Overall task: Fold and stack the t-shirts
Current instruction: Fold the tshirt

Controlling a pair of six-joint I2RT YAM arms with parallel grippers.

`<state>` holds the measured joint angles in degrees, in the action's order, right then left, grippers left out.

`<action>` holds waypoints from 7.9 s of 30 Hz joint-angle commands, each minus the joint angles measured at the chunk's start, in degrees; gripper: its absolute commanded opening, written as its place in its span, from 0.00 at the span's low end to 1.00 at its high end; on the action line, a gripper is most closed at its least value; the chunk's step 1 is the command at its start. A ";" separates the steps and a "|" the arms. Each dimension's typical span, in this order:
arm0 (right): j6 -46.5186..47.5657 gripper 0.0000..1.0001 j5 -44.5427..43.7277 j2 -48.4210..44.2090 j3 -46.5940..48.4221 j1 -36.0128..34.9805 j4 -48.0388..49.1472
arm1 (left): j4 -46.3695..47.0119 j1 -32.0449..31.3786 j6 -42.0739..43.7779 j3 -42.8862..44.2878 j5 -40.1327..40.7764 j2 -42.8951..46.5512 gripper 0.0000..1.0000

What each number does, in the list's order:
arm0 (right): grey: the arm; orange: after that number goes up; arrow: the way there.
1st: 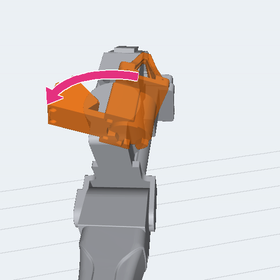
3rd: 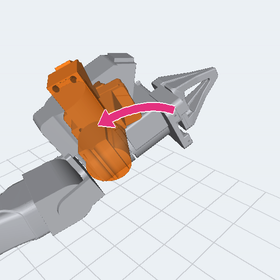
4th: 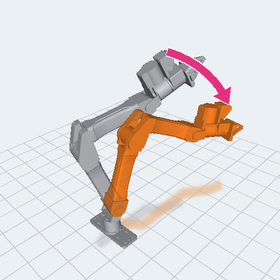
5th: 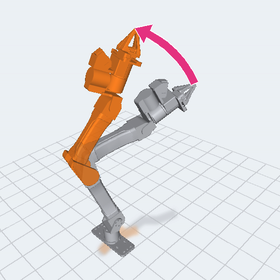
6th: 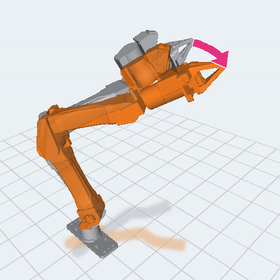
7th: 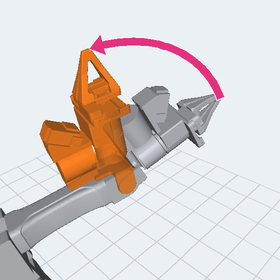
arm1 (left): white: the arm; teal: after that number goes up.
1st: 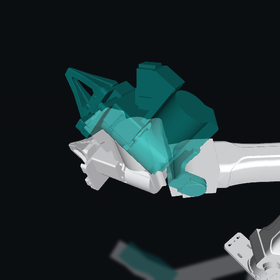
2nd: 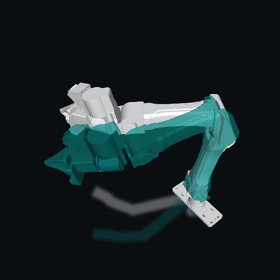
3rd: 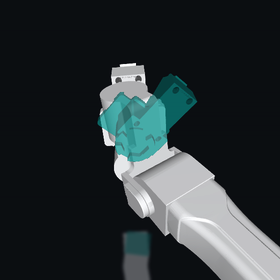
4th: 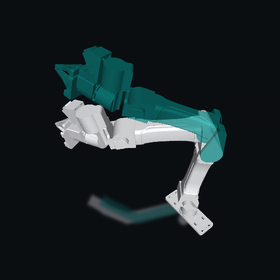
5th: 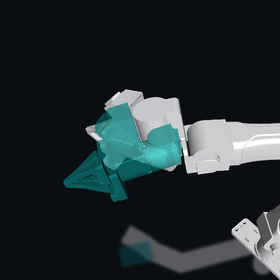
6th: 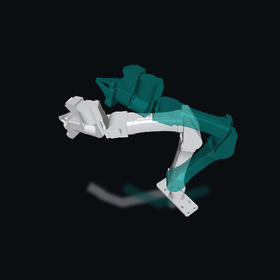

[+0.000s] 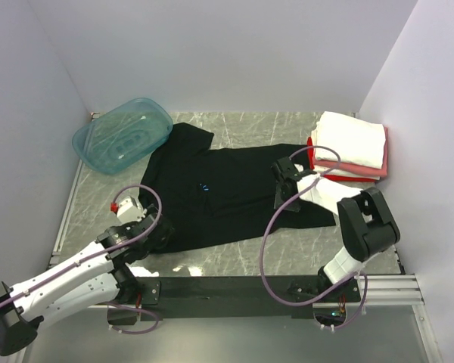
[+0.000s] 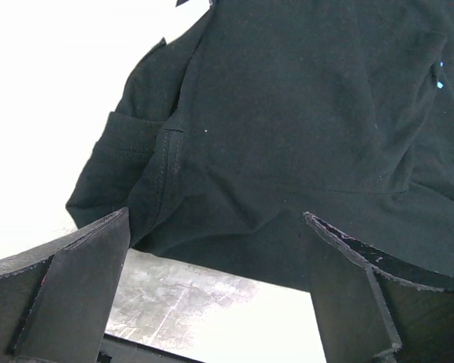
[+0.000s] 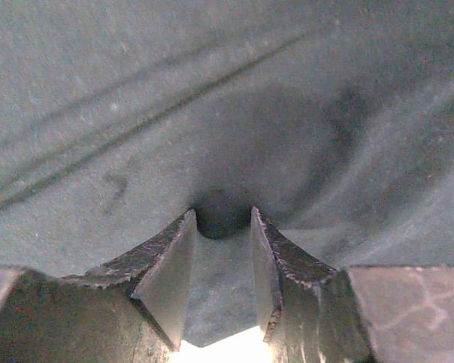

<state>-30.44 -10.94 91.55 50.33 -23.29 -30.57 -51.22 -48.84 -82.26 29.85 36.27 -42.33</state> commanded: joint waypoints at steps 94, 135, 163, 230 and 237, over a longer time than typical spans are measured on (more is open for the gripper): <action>4.95 0.47 -3.30 4.34 3.46 16.26 -2.04 | -14.52 -29.65 -8.26 10.06 -5.69 -24.20 0.68; 5.04 0.47 -3.47 3.99 3.02 16.35 -2.13 | -13.19 -30.00 -9.77 11.55 -3.22 -35.02 0.00; 4.51 0.47 -6.20 5.92 3.82 16.52 -3.01 | -27.27 -31.49 17.83 22.10 -14.30 -20.69 0.01; 2.40 0.47 -5.58 1.36 1.18 2.99 -5.03 | 33.47 -9.87 16.08 7.42 -18.43 -37.83 0.81; 1.00 0.47 -3.56 -1.54 -0.84 -2.72 -5.38 | 28.90 -7.24 14.23 2.42 -15.53 -30.73 0.82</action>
<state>-27.64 -17.23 91.96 51.29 -24.08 -33.12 -18.55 -57.28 -66.92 35.11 19.44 -75.59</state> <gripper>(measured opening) 0.469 0.818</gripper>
